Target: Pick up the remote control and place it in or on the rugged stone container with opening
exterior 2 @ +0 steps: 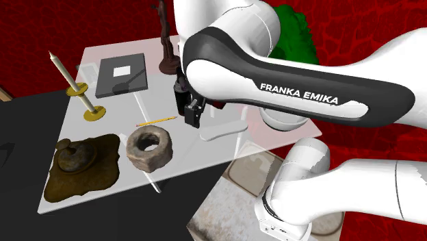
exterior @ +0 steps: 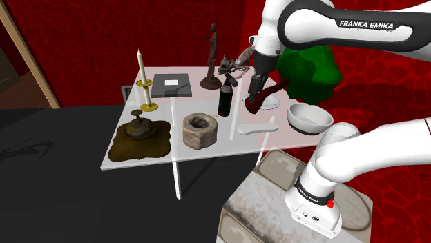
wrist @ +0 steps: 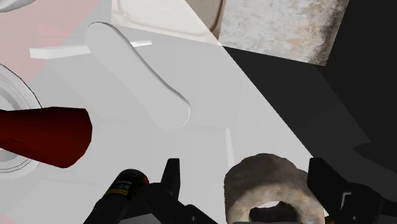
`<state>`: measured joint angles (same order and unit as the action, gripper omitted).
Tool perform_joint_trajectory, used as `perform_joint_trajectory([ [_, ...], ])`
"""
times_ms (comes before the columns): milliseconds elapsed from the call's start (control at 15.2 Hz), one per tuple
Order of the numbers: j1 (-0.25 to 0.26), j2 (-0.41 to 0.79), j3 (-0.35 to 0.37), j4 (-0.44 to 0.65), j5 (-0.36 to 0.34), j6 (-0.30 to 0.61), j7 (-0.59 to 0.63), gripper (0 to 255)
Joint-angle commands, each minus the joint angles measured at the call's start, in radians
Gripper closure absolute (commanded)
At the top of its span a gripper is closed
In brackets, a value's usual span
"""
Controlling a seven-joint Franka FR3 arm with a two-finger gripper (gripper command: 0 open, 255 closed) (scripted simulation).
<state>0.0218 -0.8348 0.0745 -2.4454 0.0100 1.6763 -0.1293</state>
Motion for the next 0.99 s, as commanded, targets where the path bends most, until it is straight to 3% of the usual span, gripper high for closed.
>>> perform_joint_trajectory([
  [0, 0.000, 0.000, 0.000, 0.000, 0.000, 0.000, 0.000, 0],
  [462, 0.024, -0.027, -0.172, -0.194, -0.098, 0.148, -0.317, 0],
  [924, 0.028, 0.071, -0.368, -0.302, -0.219, 0.334, -0.641, 0],
])
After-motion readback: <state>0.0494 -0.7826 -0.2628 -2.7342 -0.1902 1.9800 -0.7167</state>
